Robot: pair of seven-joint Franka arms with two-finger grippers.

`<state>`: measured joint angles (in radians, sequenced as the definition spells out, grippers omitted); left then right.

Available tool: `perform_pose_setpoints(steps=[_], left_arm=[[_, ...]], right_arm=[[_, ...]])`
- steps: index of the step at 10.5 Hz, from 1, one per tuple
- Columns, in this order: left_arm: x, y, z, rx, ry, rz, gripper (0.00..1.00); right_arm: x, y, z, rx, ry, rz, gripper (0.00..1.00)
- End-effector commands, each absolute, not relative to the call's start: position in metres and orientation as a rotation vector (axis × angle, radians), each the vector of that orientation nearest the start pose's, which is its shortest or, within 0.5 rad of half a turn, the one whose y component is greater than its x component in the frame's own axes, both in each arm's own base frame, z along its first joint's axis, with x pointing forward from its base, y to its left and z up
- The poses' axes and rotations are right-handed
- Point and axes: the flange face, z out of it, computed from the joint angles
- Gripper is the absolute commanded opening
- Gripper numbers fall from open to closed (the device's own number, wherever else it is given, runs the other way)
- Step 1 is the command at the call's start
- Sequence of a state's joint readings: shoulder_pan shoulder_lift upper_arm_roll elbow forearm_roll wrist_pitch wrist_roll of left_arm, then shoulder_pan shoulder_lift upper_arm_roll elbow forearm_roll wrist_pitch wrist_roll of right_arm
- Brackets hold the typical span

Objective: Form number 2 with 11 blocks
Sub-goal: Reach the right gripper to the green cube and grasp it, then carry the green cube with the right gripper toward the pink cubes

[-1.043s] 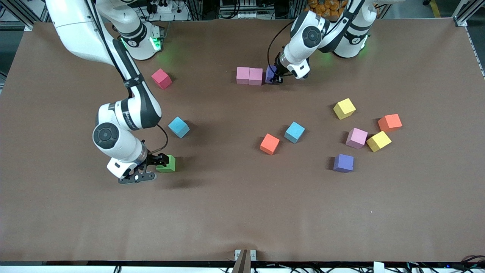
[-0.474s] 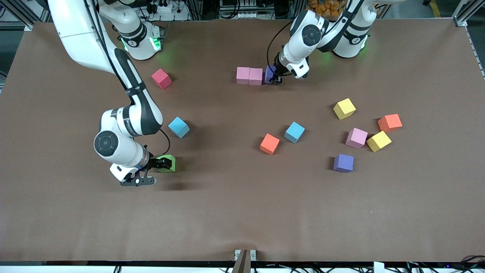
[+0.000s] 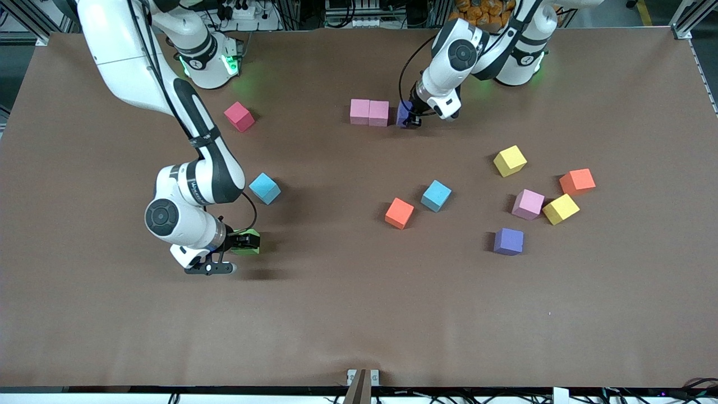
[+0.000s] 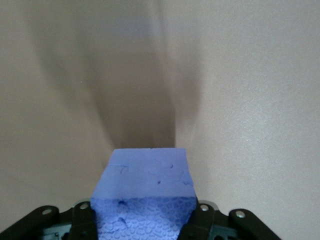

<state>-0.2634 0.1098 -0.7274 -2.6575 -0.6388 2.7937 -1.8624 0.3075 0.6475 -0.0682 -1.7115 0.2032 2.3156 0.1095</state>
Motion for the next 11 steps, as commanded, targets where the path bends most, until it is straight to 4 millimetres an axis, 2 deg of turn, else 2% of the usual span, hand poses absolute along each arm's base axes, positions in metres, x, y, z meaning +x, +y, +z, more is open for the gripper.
perform_pose_setpoints(steps=[1,3,4,5,8,11], left_arm=[[0.244,-0.34,0.209,-2.368,-2.129,0.436,0.27],[0.238,-0.343,0.202,-2.367,-2.106,0.432,0.28],[0.238,-0.342,0.201,-2.365,-2.106,0.424,0.28],[0.236,-0.343,0.198,-2.364,-2.097,0.423,0.28],[0.23,-0.345,0.19,-2.36,-2.072,0.42,0.28],[0.228,-0.349,0.192,-2.373,-2.063,0.42,0.28]], right_arm=[[0.65,0.17,0.2,-3.032,0.024,0.121,1.0],[0.649,0.169,0.196,-3.034,0.023,0.125,1.0],[0.649,0.17,0.194,-3.034,0.023,0.132,0.48],[0.648,0.171,0.193,-3.034,0.021,0.137,0.0],[0.65,0.176,0.205,-3.032,-0.024,0.109,0.0],[0.655,0.197,0.242,-3.02,-0.089,0.188,0.0]])
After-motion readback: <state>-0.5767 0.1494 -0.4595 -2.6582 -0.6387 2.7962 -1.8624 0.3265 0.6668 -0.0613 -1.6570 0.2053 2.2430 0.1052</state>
